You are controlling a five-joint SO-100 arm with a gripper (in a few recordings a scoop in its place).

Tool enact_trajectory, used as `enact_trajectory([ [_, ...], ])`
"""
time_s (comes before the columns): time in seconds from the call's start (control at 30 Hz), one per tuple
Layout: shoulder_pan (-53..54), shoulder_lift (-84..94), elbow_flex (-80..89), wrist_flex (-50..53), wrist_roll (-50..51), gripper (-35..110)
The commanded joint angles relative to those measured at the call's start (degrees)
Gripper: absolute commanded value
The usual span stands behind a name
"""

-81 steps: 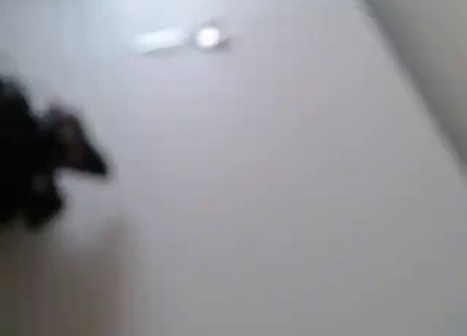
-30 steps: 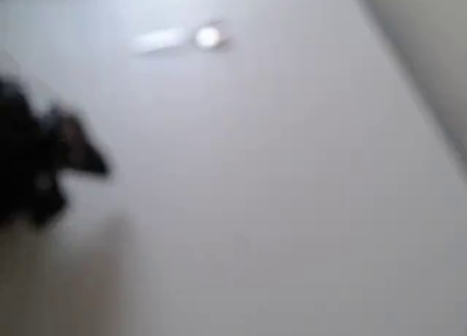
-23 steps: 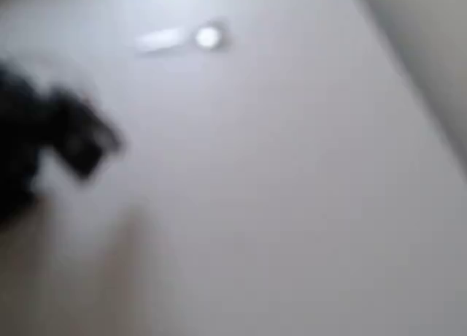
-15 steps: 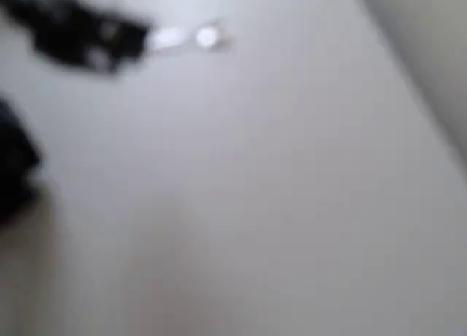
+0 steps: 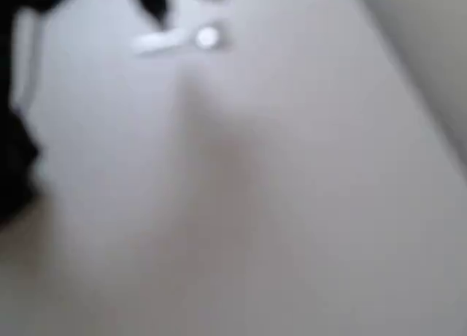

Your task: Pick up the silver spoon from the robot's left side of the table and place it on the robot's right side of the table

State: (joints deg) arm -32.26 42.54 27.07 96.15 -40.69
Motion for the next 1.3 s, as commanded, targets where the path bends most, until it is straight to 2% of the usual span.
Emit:
enact_trajectory([
  [0.0,-0.4,-10.1,-23.6,5.8,-0.1,20],
  [0.1,0.0,-16.8,-34.5,9.0,-0.2,20],
  [1.27,1.8,-22.2,-35.5,8.7,-2.9,20],
])
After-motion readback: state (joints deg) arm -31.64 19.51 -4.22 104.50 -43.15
